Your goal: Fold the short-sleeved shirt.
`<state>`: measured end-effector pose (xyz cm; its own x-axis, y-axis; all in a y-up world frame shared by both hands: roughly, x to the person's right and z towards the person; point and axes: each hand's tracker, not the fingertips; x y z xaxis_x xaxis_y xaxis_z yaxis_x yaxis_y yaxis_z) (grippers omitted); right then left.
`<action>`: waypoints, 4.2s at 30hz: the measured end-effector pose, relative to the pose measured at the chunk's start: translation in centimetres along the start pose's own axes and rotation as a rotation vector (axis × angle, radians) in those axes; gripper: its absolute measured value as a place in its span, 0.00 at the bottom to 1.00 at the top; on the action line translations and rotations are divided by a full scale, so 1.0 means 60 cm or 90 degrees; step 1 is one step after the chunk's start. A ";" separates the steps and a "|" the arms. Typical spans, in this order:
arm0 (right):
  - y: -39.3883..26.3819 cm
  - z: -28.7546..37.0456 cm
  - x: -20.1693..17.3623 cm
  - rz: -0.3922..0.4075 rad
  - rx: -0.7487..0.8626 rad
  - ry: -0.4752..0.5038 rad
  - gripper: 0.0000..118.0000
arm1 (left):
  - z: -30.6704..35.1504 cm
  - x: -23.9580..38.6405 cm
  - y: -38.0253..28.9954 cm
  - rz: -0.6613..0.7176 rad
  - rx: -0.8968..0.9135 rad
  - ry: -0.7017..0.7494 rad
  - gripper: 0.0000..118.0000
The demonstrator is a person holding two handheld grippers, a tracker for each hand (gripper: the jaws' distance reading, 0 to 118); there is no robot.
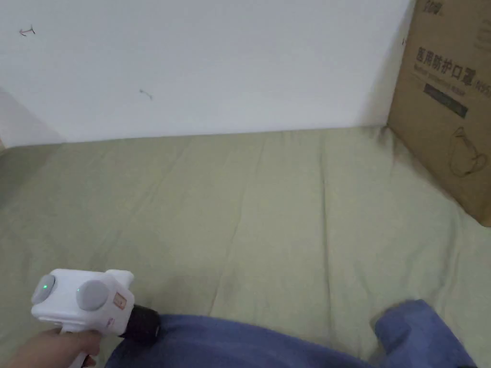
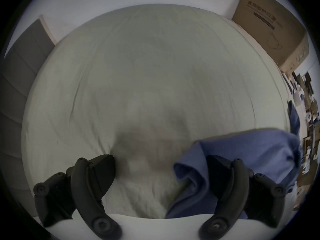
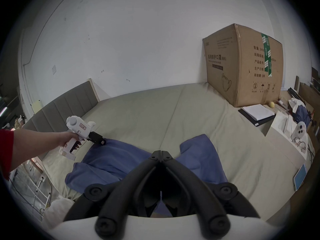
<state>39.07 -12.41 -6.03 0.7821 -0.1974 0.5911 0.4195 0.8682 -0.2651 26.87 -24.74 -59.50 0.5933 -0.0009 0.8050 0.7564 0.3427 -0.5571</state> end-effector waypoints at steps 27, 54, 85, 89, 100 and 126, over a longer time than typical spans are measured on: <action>-0.021 -0.328 0.231 -0.143 -0.452 -0.194 0.76 | 0.191 -0.016 -0.146 0.055 0.218 -0.067 0.01; 0.303 0.118 0.167 -0.084 0.000 -0.030 0.00 | 0.595 0.027 -0.201 0.022 0.413 -0.055 0.01; 0.847 -0.066 0.046 0.036 0.207 -0.111 0.00 | 0.772 -0.010 0.243 0.096 0.596 0.049 0.01; 0.888 -0.124 0.040 0.045 0.266 -0.132 0.00 | 0.746 -0.015 0.315 0.095 0.632 0.066 0.01; 0.668 -0.332 0.086 0.070 0.160 -0.147 0.00 | 0.432 0.004 0.307 0.108 0.466 0.043 0.01; -0.127 0.050 0.276 -0.118 -0.348 -0.076 0.00 | 0.238 0.019 -0.487 0.098 0.151 -0.124 0.01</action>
<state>47.45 -20.90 8.07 0.6290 -0.2434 0.7383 0.7456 0.4575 -0.4845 1.52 -21.37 -39.38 0.6146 0.2401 0.7514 0.5628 0.5340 -0.6310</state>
